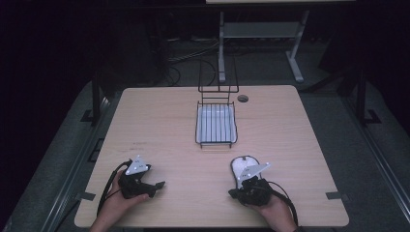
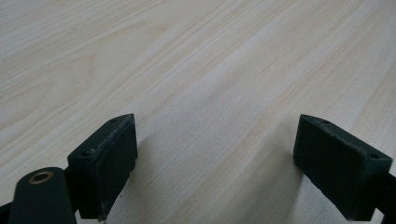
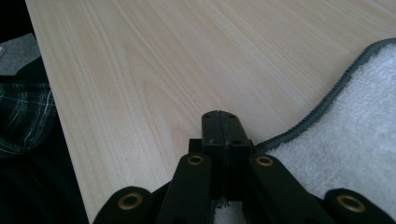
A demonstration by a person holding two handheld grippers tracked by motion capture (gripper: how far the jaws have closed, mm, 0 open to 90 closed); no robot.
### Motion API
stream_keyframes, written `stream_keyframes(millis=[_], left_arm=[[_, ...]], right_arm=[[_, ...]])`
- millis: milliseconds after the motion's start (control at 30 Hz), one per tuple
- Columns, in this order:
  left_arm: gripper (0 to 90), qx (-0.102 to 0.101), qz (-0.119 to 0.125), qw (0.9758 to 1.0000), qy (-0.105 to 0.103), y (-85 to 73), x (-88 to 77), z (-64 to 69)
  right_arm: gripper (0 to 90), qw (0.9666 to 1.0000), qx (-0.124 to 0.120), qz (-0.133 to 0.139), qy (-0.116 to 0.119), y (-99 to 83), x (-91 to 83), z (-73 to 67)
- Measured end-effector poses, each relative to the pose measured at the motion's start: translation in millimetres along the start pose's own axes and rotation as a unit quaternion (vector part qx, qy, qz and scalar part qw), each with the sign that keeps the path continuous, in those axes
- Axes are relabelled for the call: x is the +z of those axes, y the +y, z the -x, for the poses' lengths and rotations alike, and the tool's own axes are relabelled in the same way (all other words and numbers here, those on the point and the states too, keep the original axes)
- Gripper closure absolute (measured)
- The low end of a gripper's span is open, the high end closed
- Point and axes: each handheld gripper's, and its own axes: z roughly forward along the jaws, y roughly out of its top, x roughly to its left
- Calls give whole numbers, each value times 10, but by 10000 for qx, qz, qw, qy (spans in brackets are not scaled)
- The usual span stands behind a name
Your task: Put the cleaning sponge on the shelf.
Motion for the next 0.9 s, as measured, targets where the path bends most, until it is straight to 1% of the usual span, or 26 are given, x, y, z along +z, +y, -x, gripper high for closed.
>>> stream_keyframes(millis=[133,200,267,300,400,600,900], left_arm=[[129,-2,1,10000,0,0,0,0],[129,0,2,10000,0,0,0,0],[129,0,0,10000,0,0,0,0],[129,3,3,10000,0,0,0,0],[129,1,1,10000,0,0,0,0],[129,1,0,10000,0,0,0,0],[129,10,-1,10000,2,1,0,-2]], right_arm=[[897,10000,44,-71,-39,-36,-29,25],[897,9999,81,-66,-54,-53,-40,38],[897,9999,62,-81,-106,-67,-59,52],[897,9999,99,-84,-110,-75,-71,56],[897,9997,188,-106,-138,-117,-123,103],[897,9994,280,-86,-206,-169,-190,162],[897,9990,334,-106,-290,-271,-319,283]])
